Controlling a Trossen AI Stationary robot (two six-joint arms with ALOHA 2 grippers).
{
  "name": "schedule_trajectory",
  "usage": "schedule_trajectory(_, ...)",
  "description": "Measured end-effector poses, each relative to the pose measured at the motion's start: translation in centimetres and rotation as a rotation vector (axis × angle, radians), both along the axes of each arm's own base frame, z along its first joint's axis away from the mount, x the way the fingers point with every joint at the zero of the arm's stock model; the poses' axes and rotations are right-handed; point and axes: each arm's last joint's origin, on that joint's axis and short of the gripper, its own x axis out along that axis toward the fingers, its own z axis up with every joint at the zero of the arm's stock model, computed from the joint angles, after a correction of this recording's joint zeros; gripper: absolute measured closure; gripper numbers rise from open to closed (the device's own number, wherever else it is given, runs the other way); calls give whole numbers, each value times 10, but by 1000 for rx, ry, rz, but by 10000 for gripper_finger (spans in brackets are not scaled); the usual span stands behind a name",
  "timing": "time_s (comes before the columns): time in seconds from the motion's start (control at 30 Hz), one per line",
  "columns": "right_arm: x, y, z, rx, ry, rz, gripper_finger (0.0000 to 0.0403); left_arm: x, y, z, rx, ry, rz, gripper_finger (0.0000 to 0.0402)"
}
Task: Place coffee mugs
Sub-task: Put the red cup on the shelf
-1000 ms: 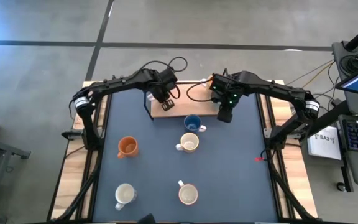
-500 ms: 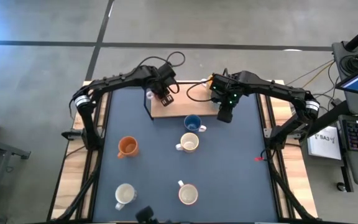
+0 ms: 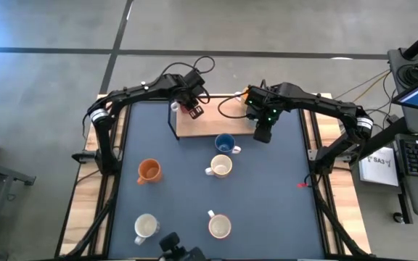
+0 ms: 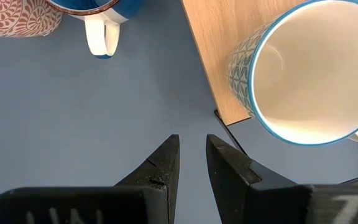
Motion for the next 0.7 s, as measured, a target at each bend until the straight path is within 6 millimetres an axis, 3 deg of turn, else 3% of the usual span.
schedule_trajectory(0.57, 0, 0, 0, 2, 0, -7, 335, 5, 3, 13, 42, -31, -34, 336)
schedule_trajectory(0.7, 0, 0, 0, 1, 0, -8, 335, 7, 3, 29, 65, -65, -38, 336)
